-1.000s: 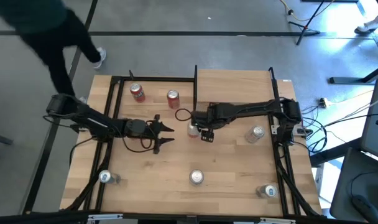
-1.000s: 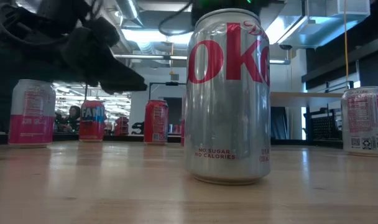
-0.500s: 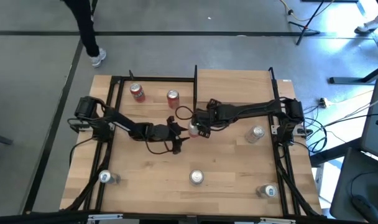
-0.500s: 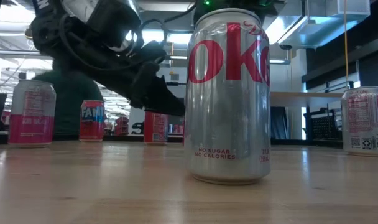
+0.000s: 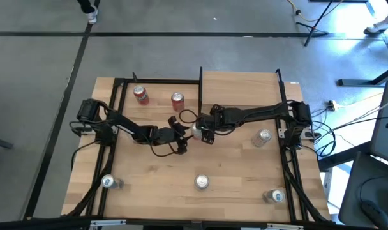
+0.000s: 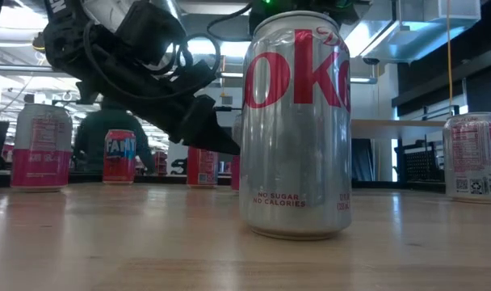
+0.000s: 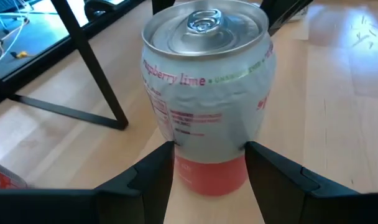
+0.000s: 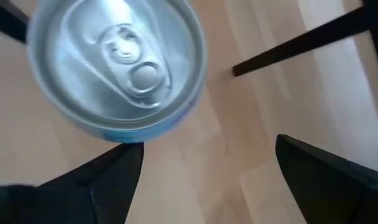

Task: Place canned beverage on shelf
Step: Put the right pink soda can on the shelf

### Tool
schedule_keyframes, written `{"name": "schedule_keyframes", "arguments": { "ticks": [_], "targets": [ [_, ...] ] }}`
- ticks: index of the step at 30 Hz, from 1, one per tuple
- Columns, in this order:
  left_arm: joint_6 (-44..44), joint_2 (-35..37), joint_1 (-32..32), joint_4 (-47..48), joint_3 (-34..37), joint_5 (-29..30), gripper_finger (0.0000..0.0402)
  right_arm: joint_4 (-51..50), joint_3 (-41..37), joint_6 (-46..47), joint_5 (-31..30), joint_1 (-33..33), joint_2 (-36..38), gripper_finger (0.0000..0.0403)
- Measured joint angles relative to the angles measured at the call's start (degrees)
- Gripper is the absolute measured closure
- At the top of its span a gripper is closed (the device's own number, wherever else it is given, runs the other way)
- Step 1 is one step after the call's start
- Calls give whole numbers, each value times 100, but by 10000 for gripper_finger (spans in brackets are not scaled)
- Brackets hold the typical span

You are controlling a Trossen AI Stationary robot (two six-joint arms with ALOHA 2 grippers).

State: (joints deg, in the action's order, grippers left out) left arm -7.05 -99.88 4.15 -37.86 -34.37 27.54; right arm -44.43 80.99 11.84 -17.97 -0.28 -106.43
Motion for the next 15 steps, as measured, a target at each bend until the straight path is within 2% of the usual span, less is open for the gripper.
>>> {"name": "schedule_keyframes", "arguments": {
  "ticks": [7, 10, 15],
  "targets": [
    [12, 39, -3, 222, -2, 217, 209, -48, 13, -135, 272, 273, 0, 50],
    [12, 59, 31, 310, -2, 128, 209, -496, 188, -137, 215, 352, -3, 50],
    [188, 558, 174, 1226, -4, 108, 209, -1420, 577, -79, 147, 382, 268, 50]
  ]
}}
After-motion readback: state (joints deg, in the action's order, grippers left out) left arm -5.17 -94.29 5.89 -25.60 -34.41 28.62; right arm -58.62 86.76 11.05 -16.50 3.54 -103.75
